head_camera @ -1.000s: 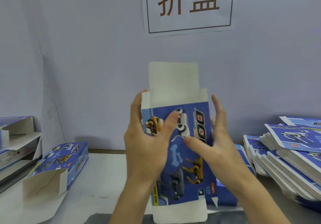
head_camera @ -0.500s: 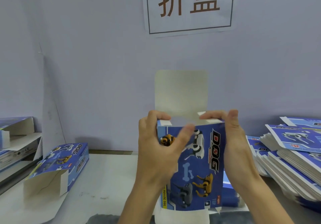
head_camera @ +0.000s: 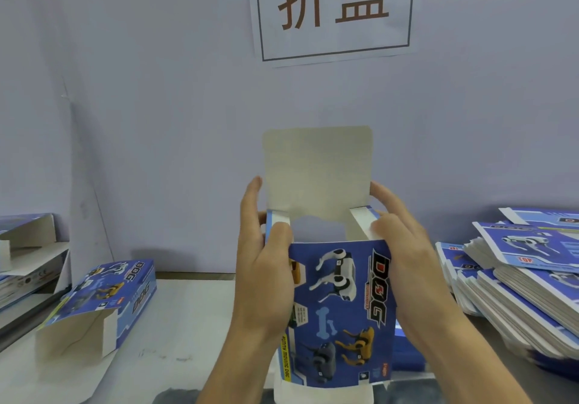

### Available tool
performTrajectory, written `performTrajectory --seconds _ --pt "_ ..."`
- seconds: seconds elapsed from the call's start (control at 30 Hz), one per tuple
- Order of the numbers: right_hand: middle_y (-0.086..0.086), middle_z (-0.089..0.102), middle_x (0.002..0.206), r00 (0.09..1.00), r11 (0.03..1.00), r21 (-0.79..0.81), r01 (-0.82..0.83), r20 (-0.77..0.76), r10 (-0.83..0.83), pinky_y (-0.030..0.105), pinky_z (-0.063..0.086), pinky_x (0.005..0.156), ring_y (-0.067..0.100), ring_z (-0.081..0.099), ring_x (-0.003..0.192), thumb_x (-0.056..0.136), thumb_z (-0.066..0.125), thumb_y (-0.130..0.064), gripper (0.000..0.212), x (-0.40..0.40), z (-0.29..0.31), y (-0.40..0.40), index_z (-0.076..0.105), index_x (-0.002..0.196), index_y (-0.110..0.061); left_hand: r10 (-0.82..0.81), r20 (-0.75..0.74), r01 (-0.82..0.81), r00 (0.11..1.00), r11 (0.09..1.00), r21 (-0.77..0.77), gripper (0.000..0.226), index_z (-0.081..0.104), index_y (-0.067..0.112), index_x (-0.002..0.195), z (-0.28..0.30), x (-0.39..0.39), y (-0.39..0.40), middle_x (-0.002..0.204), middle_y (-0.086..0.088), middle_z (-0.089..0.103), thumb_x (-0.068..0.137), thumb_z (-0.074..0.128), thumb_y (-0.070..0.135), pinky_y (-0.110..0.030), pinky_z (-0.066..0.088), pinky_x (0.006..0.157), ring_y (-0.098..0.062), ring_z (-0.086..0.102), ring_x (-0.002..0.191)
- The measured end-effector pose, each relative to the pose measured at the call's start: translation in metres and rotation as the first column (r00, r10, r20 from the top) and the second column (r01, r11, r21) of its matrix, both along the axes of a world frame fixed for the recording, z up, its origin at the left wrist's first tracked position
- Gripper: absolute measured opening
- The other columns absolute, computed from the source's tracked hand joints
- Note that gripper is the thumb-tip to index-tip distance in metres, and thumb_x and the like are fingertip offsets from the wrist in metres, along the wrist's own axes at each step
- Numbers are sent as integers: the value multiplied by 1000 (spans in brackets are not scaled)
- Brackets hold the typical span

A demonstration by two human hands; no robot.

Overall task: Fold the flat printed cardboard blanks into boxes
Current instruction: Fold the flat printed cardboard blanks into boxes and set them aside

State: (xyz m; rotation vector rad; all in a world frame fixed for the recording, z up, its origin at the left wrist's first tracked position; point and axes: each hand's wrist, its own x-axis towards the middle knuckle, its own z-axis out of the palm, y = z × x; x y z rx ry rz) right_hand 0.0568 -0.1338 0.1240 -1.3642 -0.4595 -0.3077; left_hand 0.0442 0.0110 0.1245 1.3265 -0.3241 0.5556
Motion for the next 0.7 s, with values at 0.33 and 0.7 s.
performTrajectory --seconds 0.33,0.7 --pt "15 72 98 999 980 199 8 41 -16 37 57 57 31 73 79 87 39 -57 49 -4 -10 3 60 104 -15 23 111 -2 994 984 -180 29 57 24 81 -6 -2 1 102 -10 71 86 48 51 -38 58 59 -32 74 91" --pt "14 70 99 987 985 67 -158 29 156 35 58 57 26 72 76 85 50 -35 24 -1 -7 -4 63 102 -26 -116 73 118 991 993 -25 18 60 21 97 -10 2 8 112 -8 64 87 53 35 -35 60 57 -36 72 101"
